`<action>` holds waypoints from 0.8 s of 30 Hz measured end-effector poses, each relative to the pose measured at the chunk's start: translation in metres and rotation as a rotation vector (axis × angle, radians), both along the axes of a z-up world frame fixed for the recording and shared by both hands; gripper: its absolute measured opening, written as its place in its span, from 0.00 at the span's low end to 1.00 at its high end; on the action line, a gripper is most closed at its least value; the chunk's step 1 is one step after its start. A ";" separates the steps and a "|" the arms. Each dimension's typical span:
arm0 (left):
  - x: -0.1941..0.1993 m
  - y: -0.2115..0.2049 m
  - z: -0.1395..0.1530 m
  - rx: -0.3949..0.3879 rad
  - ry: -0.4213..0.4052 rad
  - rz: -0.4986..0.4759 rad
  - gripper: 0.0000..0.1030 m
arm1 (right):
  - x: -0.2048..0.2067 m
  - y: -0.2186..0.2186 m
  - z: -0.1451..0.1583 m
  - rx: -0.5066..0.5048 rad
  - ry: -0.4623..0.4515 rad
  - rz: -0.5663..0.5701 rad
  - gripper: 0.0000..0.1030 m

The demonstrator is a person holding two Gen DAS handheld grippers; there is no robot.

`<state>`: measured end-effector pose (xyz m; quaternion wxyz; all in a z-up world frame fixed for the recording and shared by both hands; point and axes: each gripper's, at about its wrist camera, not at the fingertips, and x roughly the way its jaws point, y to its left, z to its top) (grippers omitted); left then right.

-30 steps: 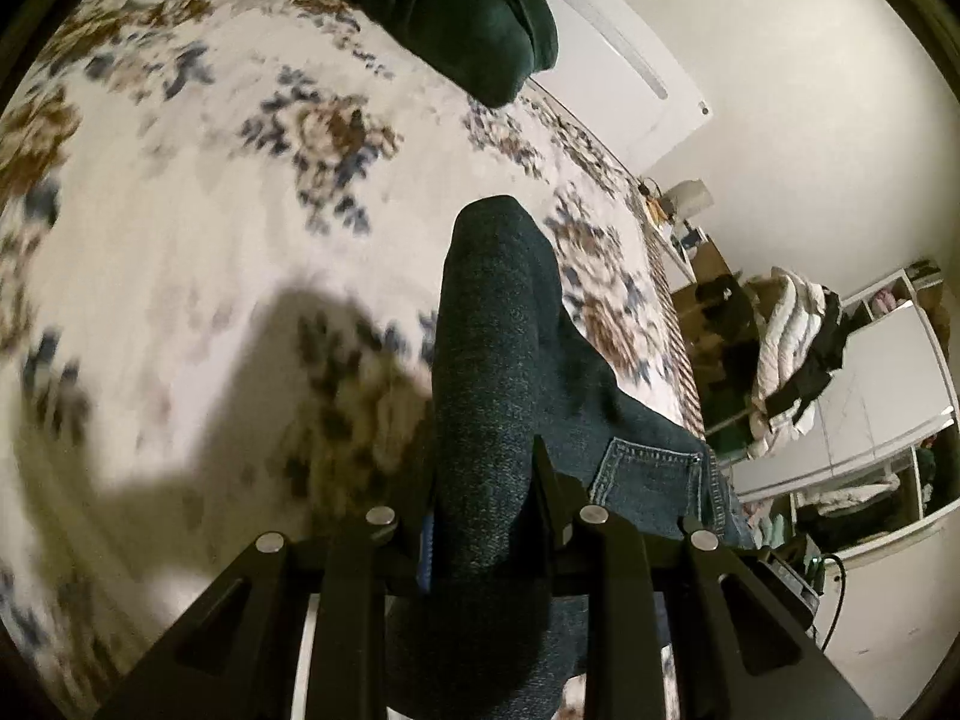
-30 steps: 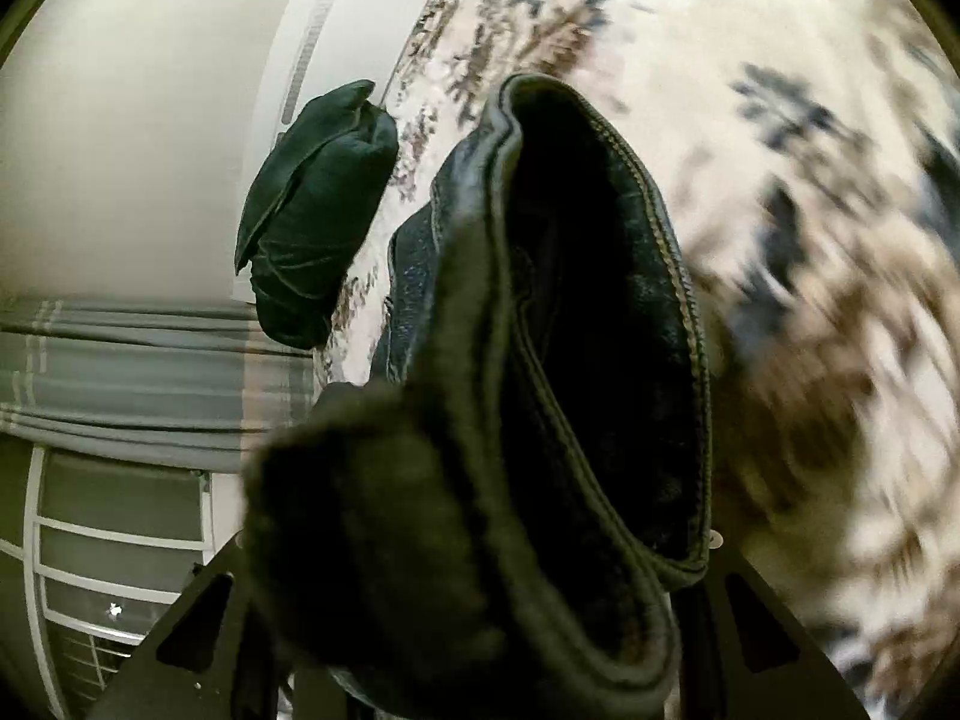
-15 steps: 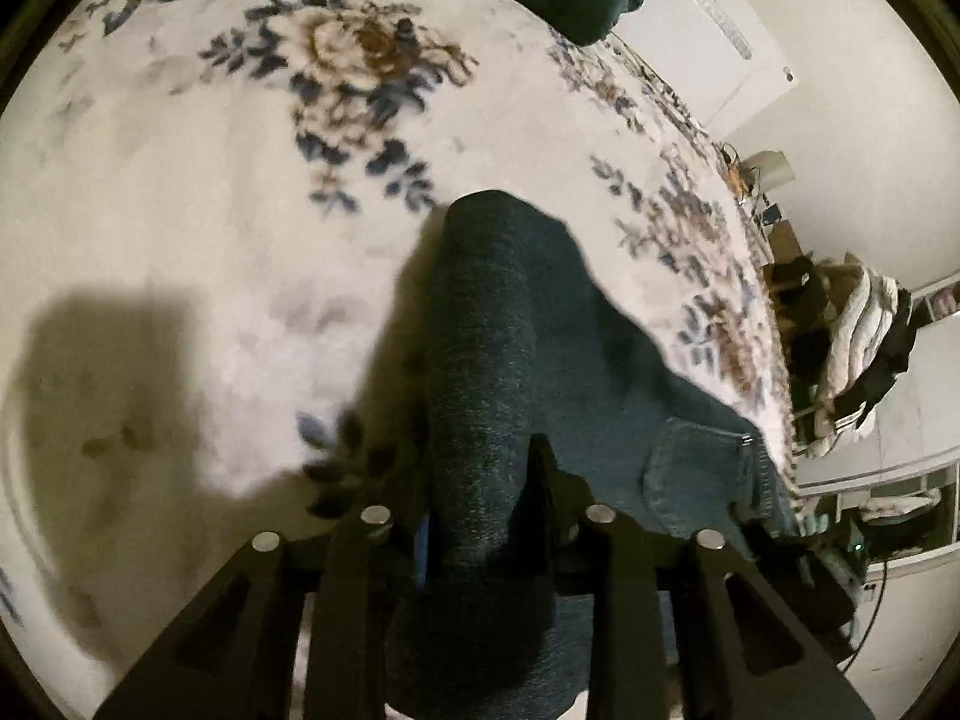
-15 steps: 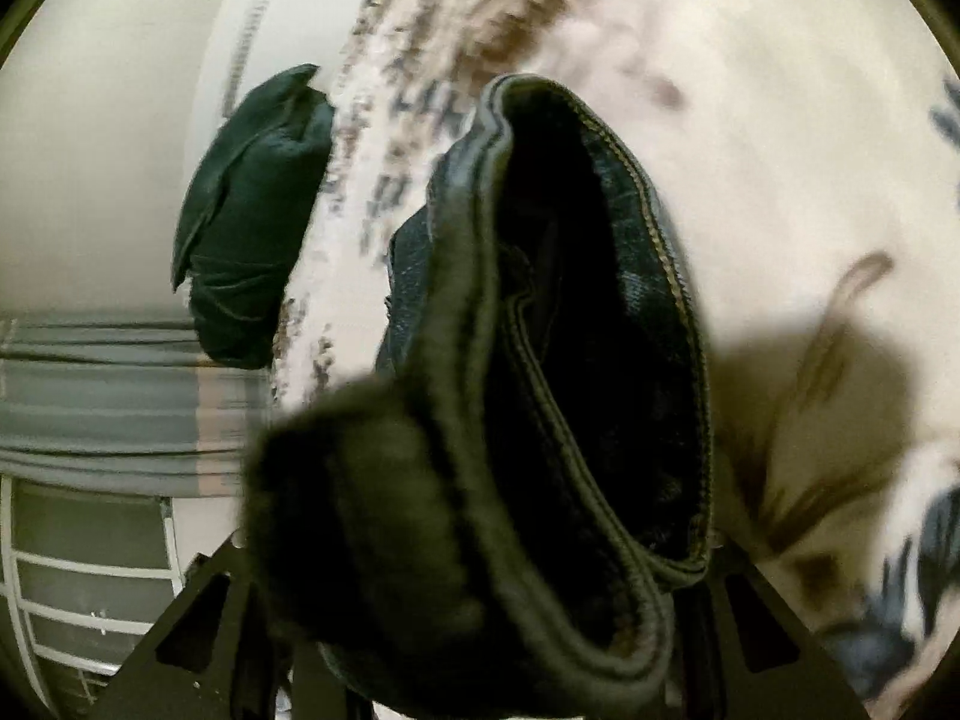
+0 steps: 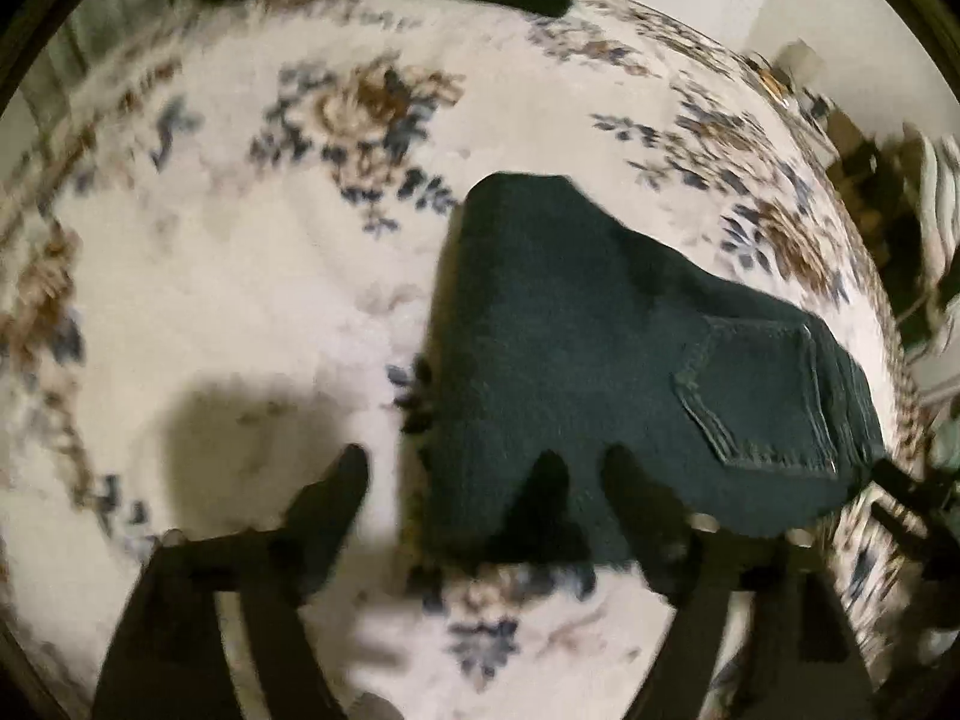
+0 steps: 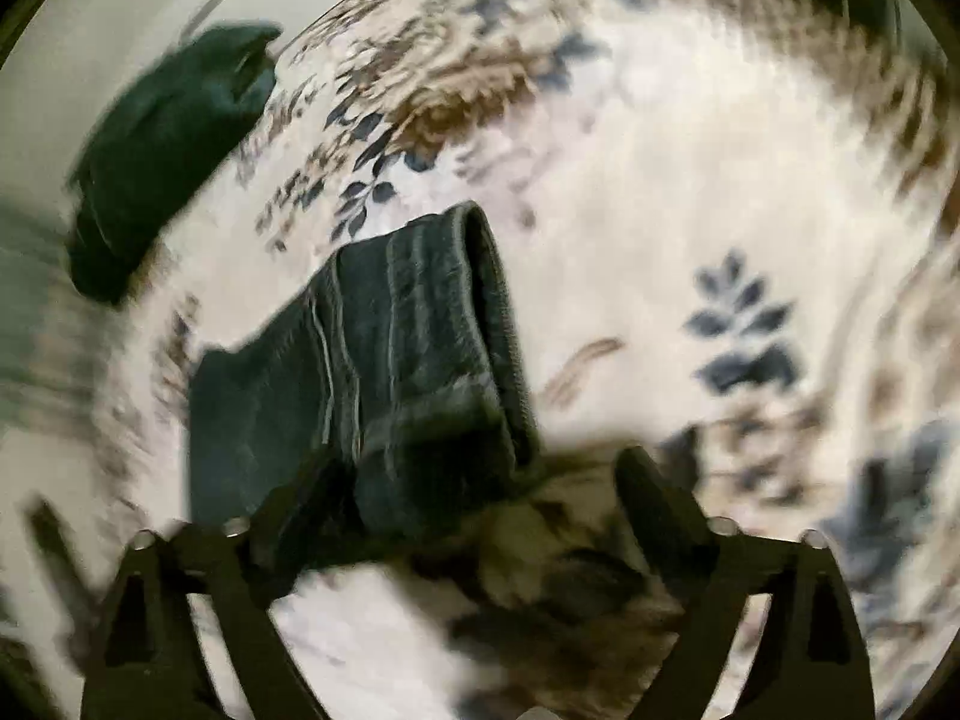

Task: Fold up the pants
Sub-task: 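Open both tools and lift them away from the folded jeans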

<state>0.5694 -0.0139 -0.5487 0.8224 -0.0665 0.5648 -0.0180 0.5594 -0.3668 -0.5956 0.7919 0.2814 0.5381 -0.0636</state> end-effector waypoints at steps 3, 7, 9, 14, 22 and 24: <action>-0.017 -0.016 0.024 0.081 -0.027 -0.029 0.88 | -0.013 0.018 0.035 -0.154 -0.001 0.036 0.99; -0.031 -0.030 0.060 0.145 -0.080 -0.047 0.96 | -0.040 0.044 0.073 -0.314 -0.025 0.071 1.00; -0.035 -0.036 0.076 0.148 -0.099 -0.055 0.96 | -0.069 0.053 0.101 -0.362 -0.048 0.070 1.00; -0.057 -0.044 0.121 0.152 -0.149 -0.072 0.96 | -0.105 0.062 0.157 -0.396 -0.090 0.075 1.00; -0.111 -0.054 0.202 0.161 -0.220 -0.067 0.96 | -0.165 0.078 0.248 -0.456 -0.162 0.101 1.00; -0.128 -0.055 0.225 0.168 -0.241 -0.068 0.96 | -0.183 0.080 0.275 -0.472 -0.190 0.098 1.00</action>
